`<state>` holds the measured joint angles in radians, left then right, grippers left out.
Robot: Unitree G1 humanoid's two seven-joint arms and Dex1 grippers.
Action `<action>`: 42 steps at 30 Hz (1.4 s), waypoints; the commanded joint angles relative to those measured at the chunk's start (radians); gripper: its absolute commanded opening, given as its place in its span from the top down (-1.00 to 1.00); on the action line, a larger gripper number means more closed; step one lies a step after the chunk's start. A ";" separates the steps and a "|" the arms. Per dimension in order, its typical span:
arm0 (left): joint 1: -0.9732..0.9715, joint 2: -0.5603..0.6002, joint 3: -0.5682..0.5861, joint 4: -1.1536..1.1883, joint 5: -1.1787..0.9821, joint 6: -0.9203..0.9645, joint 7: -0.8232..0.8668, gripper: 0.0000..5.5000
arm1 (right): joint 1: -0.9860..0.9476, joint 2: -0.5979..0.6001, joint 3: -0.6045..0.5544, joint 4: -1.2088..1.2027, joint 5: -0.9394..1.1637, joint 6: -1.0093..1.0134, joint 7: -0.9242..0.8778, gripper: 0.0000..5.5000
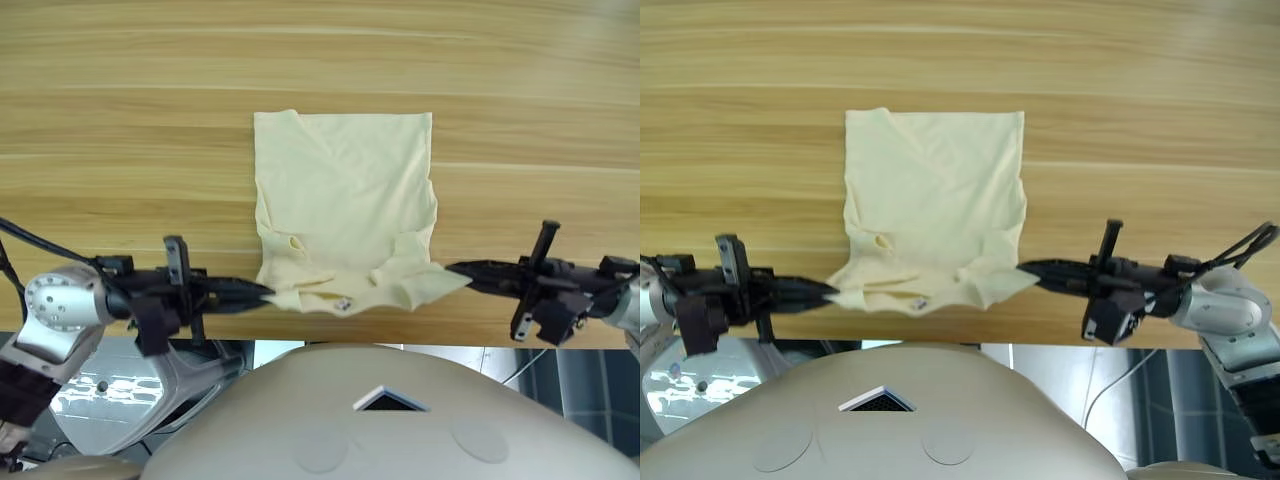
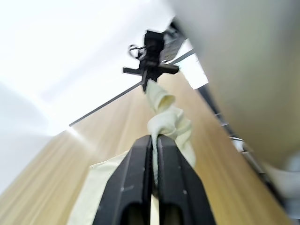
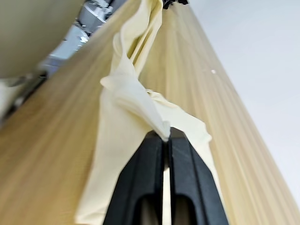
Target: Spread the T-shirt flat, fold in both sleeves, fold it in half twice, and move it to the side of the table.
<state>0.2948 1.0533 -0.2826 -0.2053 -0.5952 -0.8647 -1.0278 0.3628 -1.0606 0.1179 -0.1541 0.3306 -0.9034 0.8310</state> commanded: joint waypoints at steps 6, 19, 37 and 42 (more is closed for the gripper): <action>-0.212 -0.251 0.097 0.139 0.092 0.149 0.085 1.00 | -0.283 0.198 -0.067 0.099 -0.173 0.274 -0.162 1.00; -0.632 -0.499 0.137 0.777 0.640 0.082 0.410 1.00 | -0.631 0.403 0.029 0.458 -0.589 0.381 -0.368 1.00; -0.934 -0.647 -0.013 1.443 1.032 0.067 0.824 1.00 | -0.992 0.638 0.241 1.254 -0.883 0.360 -0.708 1.00; -0.946 -0.663 -0.053 1.490 1.092 0.111 0.909 1.00 | -1.021 0.700 0.267 1.388 -0.899 0.398 -0.771 1.00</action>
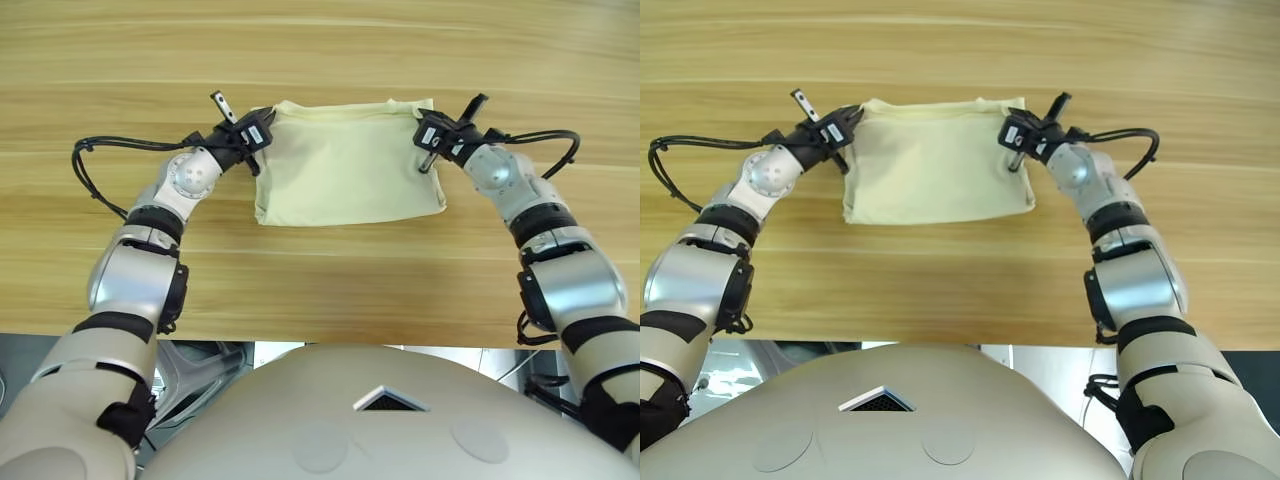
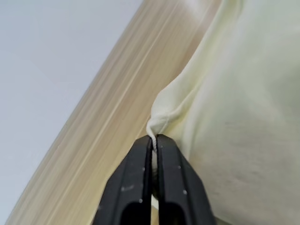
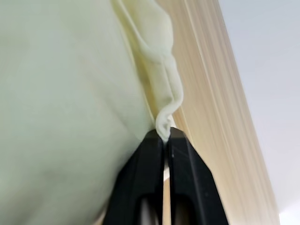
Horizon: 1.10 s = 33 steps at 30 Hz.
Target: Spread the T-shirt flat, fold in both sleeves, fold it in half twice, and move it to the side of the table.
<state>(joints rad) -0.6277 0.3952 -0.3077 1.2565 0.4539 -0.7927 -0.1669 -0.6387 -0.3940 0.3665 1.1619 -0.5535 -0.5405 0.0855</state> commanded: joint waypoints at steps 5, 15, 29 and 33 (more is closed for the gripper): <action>-0.020 -0.021 -0.041 0.062 0.050 0.091 0.065 1.00 | -0.022 0.059 0.006 0.131 0.006 0.060 -0.034 1.00; -0.010 -0.077 0.041 0.102 -0.061 0.233 -0.097 0.78 | 0.001 0.076 -0.067 0.161 0.108 0.063 0.023 0.84; -0.092 -0.136 0.497 0.074 -0.513 0.329 -0.282 -0.06 | -0.015 0.100 -0.423 0.138 0.488 0.017 0.237 -0.08; -0.129 -0.147 0.687 0.050 -0.719 0.310 -0.431 -0.23 | -0.009 0.088 -0.464 0.134 0.520 0.003 0.260 -0.32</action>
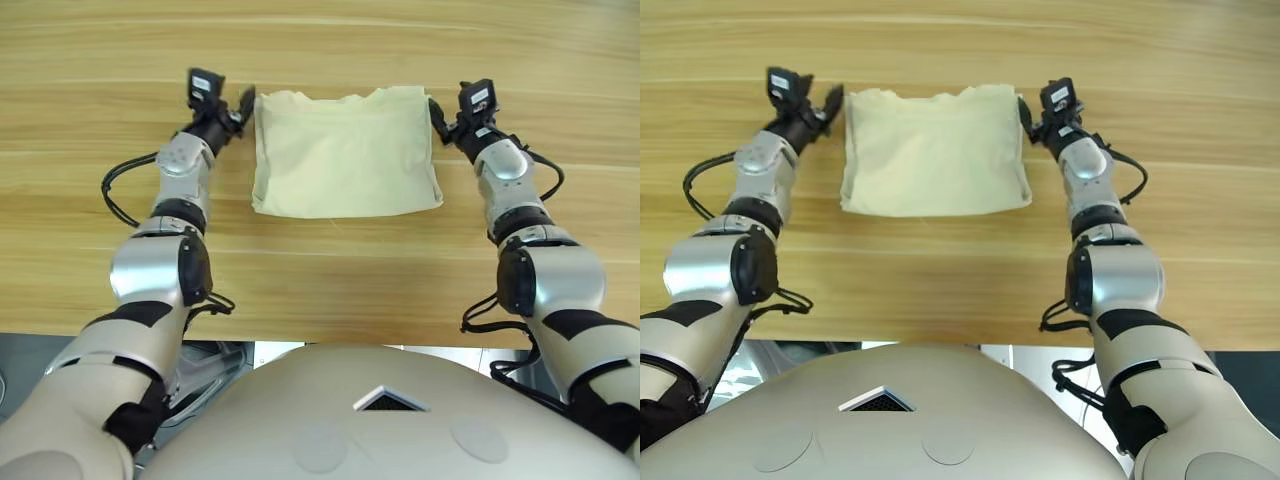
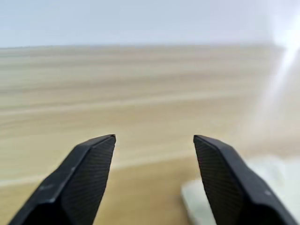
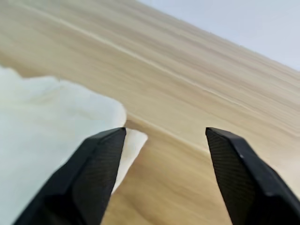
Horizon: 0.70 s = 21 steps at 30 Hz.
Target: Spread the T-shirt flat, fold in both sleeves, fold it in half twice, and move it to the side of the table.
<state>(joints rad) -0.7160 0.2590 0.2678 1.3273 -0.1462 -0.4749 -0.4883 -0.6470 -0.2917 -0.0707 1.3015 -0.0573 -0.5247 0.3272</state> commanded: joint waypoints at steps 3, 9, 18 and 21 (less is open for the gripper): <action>-0.058 -0.016 0.223 -0.039 -0.250 0.019 -0.244 -0.23 | 0.010 -0.029 -0.057 -0.018 0.048 -0.046 0.046 -0.50; 0.086 -0.086 0.149 -0.229 -0.305 -0.110 -0.787 -0.23 | 0.121 -0.111 0.050 -0.116 -0.050 -0.258 0.194 -0.90; 0.282 -0.126 -0.015 -0.369 -0.227 -0.302 -0.887 -0.23 | 0.343 -0.324 0.305 -0.197 -0.323 -0.365 0.178 -0.95; 0.295 -0.124 -0.030 -0.380 -0.228 -0.308 -0.868 -0.23 | 0.466 -0.397 0.353 -0.317 -0.269 -0.443 0.284 -0.95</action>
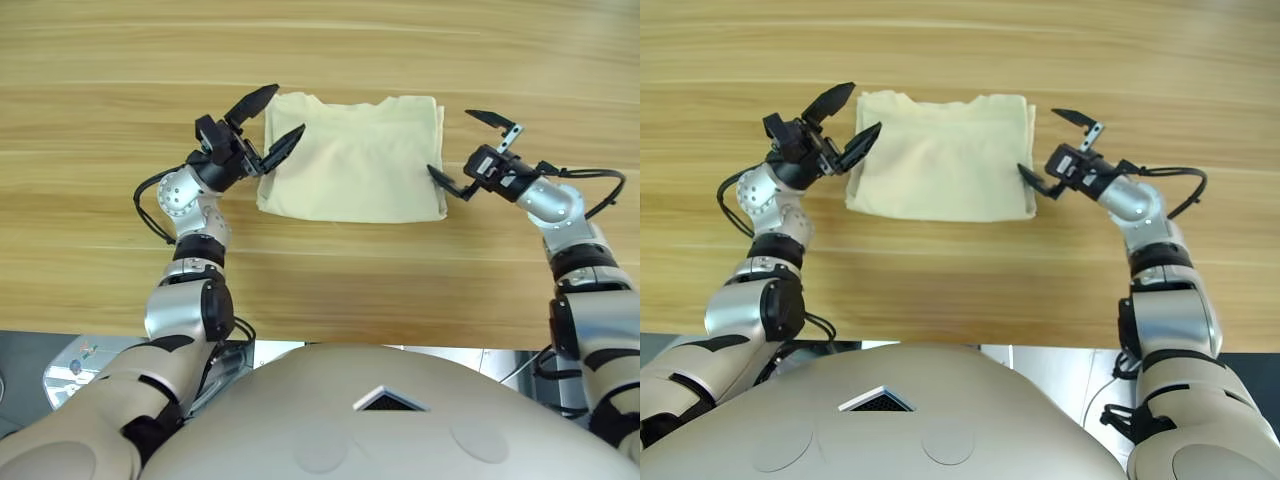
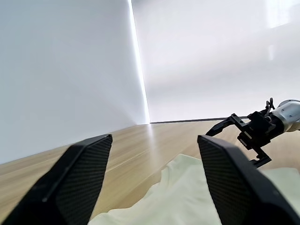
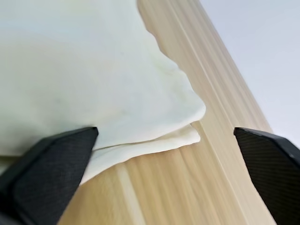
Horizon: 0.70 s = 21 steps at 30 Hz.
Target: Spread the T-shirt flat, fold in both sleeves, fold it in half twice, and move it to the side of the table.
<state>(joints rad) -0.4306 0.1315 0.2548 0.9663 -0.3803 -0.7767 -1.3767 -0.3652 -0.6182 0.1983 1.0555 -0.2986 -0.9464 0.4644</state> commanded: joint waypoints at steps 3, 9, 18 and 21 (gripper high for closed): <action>0.011 0.001 -0.033 -0.015 0.017 -0.017 0.045 -0.23 | 0.392 -0.199 0.144 -0.430 0.225 -0.086 0.278 -0.95; -0.011 0.003 -0.038 0.009 0.019 -0.017 0.094 -0.23 | 0.703 -0.489 0.168 -1.097 0.555 -0.134 0.313 -0.95; -0.034 0.001 -0.051 0.030 0.013 -0.020 0.119 -0.23 | 0.553 -0.411 0.118 -1.186 0.617 0.034 0.315 -0.95; -0.034 -0.001 -0.054 0.023 0.007 -0.018 0.117 -0.23 | 0.426 -0.286 0.164 -1.156 0.469 0.145 0.322 -0.95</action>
<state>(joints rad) -0.4461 0.1291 0.2071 0.9890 -0.3777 -0.7882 -1.2592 0.1398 -0.9793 0.3306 -0.1191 0.2645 -0.8720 0.7703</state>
